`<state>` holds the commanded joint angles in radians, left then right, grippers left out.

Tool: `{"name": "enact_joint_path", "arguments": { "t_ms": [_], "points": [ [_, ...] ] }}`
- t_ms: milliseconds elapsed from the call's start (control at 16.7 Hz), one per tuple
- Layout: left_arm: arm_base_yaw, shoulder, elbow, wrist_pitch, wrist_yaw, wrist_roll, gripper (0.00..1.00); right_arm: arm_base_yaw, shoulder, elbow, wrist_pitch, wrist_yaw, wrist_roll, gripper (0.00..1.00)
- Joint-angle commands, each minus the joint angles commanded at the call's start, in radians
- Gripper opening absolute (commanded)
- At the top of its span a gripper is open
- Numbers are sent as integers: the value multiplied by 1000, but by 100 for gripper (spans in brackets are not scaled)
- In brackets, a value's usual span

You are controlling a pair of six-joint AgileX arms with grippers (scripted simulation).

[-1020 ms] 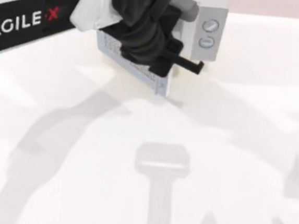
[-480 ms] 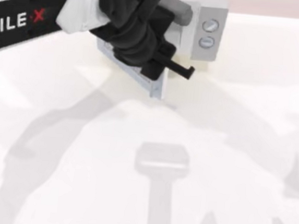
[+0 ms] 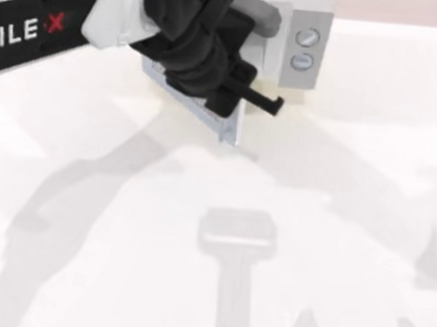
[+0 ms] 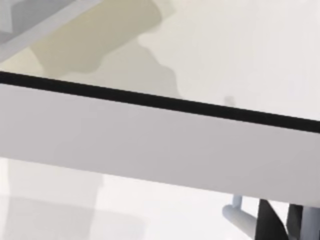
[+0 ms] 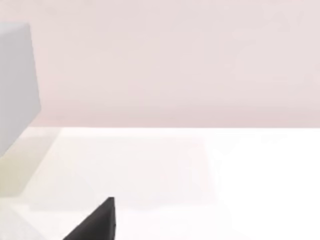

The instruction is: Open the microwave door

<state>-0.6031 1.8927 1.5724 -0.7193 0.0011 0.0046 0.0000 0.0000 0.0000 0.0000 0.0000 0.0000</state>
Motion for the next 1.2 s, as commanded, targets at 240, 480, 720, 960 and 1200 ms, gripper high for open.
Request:
{"name": "enact_joint_path", "arguments": {
  "t_ms": [240,480,720,960,1200],
  "points": [
    [0,0,0,0,0,0,0,0,0,0,0,0,0,100],
    [0,0,0,0,0,0,0,0,0,0,0,0,0,100],
    [-5,3,-3,0,7,-4,0,0,0,0,0,0,0,100],
    [15,-26,-35,6,35,53,0,0,0,0,0,0,0,100],
    [45,-67,-84,13,81,139,0,0,0,0,0,0,0,100]
  ]
}}
